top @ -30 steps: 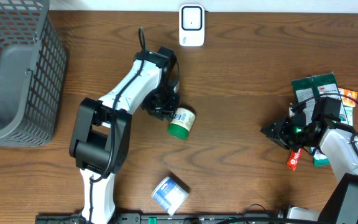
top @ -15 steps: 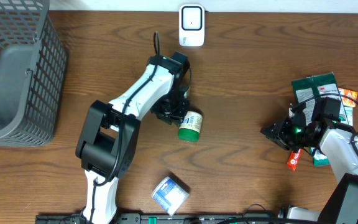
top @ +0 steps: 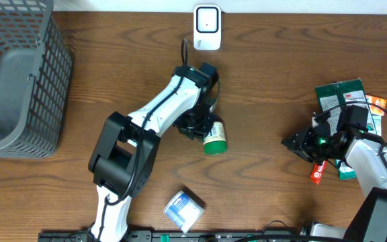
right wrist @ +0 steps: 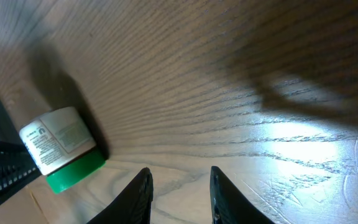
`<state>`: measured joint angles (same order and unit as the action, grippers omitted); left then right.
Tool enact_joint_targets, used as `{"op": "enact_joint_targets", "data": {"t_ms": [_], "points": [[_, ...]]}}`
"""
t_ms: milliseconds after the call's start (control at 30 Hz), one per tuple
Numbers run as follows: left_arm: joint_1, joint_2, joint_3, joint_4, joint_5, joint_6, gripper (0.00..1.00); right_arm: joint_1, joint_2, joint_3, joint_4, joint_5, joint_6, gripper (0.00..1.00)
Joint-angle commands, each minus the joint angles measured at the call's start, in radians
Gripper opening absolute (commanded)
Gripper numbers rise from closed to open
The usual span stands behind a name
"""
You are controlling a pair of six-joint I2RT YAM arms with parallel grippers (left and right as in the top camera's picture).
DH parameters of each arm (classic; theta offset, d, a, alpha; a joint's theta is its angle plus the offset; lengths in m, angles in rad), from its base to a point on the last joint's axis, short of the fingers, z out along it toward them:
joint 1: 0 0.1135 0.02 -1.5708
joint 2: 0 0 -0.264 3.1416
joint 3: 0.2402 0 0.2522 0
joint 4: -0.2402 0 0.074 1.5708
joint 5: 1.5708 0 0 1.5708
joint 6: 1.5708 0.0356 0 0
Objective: Scan the item barcode
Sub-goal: 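Lift the jar and carry it right toward the table centre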
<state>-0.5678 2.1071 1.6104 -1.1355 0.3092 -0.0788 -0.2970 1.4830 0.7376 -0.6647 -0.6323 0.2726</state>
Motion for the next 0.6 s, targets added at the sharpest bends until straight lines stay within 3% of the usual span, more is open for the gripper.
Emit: {"op": "enact_joint_targets", "data": {"t_ms": [0, 400, 567], "points": [[-0.006, 0.005, -0.003, 0.004, 0.001, -0.009, 0.27, 0.011, 0.004, 0.005, -0.001, -0.001, -0.02, 0.28], [-0.006, 0.004, -0.003, 0.035, 0.0, -0.009, 0.27, 0.011, 0.004, 0.005, -0.002, -0.001, -0.028, 0.29], [-0.006, 0.005, -0.003, 0.034, -0.011, -0.009, 0.28, 0.011, 0.004, 0.005, -0.003, -0.001, -0.043, 0.45]]}}
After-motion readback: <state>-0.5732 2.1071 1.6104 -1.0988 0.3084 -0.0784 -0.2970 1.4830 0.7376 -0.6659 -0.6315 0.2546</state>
